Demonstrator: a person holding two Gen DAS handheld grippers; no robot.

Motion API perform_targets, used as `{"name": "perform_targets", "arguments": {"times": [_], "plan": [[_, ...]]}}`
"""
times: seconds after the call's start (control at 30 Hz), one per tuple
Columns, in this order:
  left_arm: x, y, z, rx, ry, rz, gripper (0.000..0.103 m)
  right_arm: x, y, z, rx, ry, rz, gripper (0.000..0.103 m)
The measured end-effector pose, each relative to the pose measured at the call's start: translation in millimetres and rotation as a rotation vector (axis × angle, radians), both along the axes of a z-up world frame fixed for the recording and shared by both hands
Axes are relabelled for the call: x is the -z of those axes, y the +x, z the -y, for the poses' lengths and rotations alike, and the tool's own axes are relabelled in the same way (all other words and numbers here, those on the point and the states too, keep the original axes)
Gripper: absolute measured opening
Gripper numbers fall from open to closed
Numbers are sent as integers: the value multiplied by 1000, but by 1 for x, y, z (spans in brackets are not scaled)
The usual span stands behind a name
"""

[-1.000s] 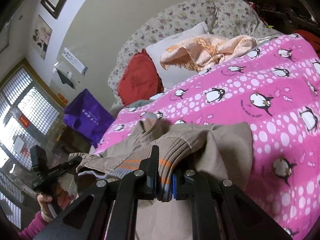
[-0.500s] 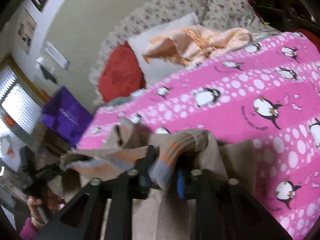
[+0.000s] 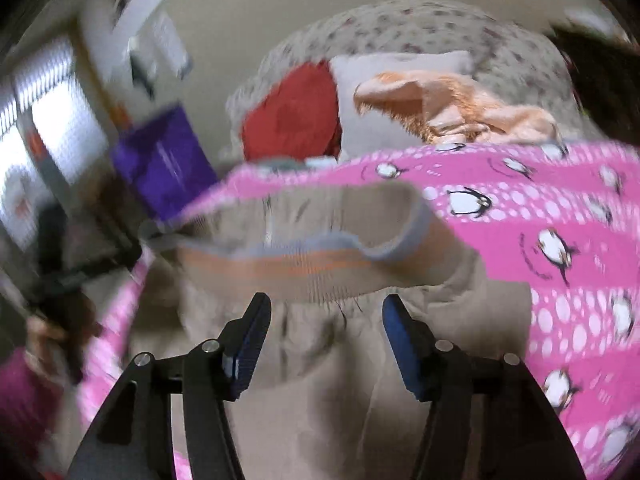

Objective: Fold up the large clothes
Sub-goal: 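Lift the hem with both tools and fold it over toward the collar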

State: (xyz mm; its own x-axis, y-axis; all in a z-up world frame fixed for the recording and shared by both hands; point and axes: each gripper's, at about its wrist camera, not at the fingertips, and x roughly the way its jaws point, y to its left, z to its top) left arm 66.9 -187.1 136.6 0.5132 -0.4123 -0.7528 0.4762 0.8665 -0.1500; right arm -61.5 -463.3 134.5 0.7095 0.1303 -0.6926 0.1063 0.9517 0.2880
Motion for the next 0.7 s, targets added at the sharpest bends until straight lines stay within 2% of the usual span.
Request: {"name": "perform_targets", "arguments": {"times": [0.03, 0.1, 0.17, 0.23, 0.3, 0.37, 0.43, 0.47, 0.5, 0.57, 0.7], "plan": [[10, 5, 6, -15, 43, -14, 86, 7, 7, -4, -2, -23, -22, 59], [32, 25, 10, -75, 80, -62, 86, 25, 28, -5, 19, -55, -80, 51], [47, 44, 4, -141, 45, -114, 86, 39, 47, 1, 61, -85, -117, 51], [55, 60, -4, -186, 9, -162, 86, 52, 64, 10, 93, -74, -135, 51], [54, 65, -7, -194, -20, -172, 86, 58, 74, 15, 100, -74, -157, 52], [41, 60, -8, -146, -43, -141, 86, 50, 70, 16, 78, -62, -145, 53], [22, 48, -6, -50, -55, -75, 86, 33, 58, 16, 23, -46, -90, 54], [14, 42, -4, -7, -44, -45, 86, 23, 52, 14, -17, -33, -61, 57], [10, 39, -2, 16, -38, -35, 86, 13, 48, 10, -64, -26, -34, 65], [4, 34, 0, 61, -20, -44, 86, -5, 51, -3, -143, -74, -18, 77], [8, 22, -13, 60, -60, -97, 86, -10, 83, -42, -292, -161, -46, 76]]}}
